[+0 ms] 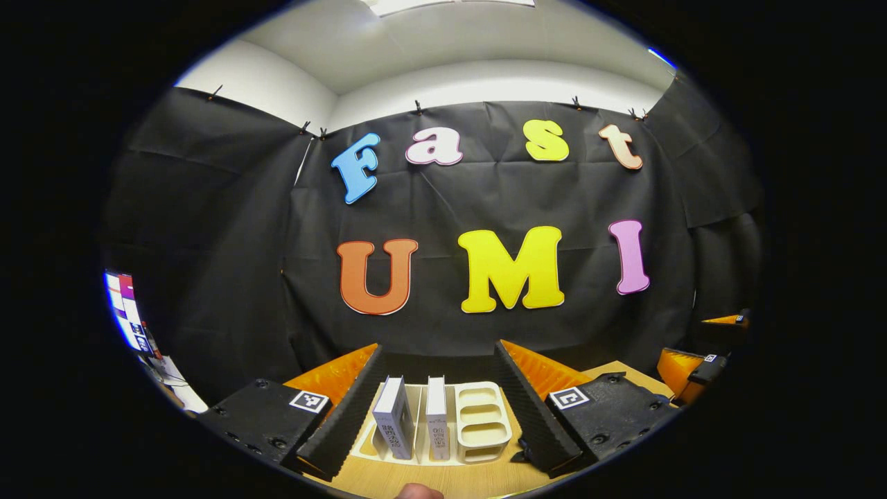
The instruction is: Open the schoolbag, grab two books from the bookshelf and put them into the schoolbag.
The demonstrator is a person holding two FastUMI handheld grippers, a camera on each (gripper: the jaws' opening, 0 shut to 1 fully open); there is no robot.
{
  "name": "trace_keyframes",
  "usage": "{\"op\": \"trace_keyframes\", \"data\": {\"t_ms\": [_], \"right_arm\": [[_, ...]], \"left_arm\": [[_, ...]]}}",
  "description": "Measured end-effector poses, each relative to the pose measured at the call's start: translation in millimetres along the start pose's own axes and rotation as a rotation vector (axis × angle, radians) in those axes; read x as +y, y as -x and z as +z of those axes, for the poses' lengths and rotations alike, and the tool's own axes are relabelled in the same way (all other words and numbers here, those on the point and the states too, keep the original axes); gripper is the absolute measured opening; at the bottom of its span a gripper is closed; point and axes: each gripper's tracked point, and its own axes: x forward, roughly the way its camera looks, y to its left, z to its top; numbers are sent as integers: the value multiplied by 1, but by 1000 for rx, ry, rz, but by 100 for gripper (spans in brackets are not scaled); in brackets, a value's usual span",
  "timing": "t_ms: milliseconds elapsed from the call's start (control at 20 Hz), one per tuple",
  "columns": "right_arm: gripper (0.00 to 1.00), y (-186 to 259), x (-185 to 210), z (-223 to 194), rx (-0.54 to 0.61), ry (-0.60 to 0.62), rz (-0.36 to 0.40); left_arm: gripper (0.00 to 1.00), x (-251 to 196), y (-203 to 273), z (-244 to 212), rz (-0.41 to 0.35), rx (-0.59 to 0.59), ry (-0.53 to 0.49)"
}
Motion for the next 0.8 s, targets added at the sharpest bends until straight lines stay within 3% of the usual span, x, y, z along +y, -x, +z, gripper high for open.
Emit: {"op": "trace_keyframes", "data": {"t_ms": [550, 800], "right_arm": [[95, 4, 9, -14, 53, 29, 14], [92, 1, 18, -57, 207, 67, 60]], "left_arm": [[100, 2, 0, -3, -7, 5, 3], [99, 8, 2, -8, 0, 14, 6]]}}
